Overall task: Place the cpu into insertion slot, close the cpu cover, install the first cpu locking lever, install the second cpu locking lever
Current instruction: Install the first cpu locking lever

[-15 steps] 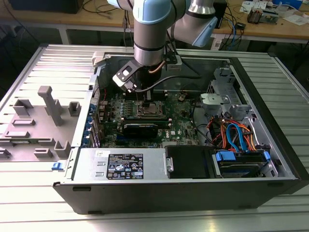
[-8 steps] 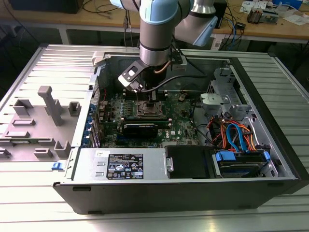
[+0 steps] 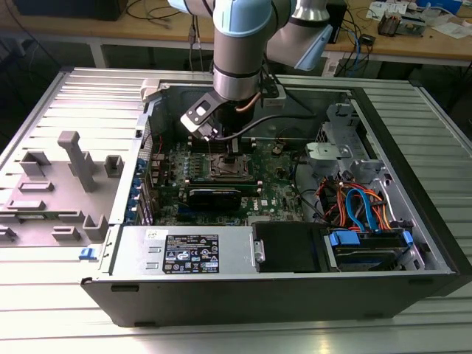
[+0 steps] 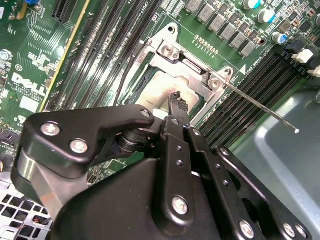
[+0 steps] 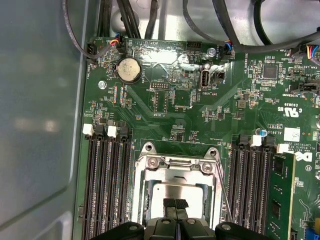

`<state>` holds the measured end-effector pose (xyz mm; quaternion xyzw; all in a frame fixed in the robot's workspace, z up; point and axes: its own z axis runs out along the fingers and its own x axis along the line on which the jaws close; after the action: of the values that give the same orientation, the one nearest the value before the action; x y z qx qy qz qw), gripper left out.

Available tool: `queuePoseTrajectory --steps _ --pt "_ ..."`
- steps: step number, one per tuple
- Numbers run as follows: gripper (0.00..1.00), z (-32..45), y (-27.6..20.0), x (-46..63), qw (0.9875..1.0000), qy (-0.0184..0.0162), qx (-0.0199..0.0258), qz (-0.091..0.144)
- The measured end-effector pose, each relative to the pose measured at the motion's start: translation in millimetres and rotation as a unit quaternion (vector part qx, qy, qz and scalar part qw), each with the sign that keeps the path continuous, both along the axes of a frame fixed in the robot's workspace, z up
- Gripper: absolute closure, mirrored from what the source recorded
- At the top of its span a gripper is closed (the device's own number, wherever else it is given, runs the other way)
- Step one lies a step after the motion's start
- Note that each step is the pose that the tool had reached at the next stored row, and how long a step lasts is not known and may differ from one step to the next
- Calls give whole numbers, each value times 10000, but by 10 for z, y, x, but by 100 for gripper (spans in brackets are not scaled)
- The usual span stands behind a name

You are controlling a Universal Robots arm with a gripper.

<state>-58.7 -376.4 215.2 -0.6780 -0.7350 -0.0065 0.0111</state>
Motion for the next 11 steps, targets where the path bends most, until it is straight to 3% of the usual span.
queuePoseTrajectory --steps 11 --pt "89 25 -5 0 10000 0 8 0"
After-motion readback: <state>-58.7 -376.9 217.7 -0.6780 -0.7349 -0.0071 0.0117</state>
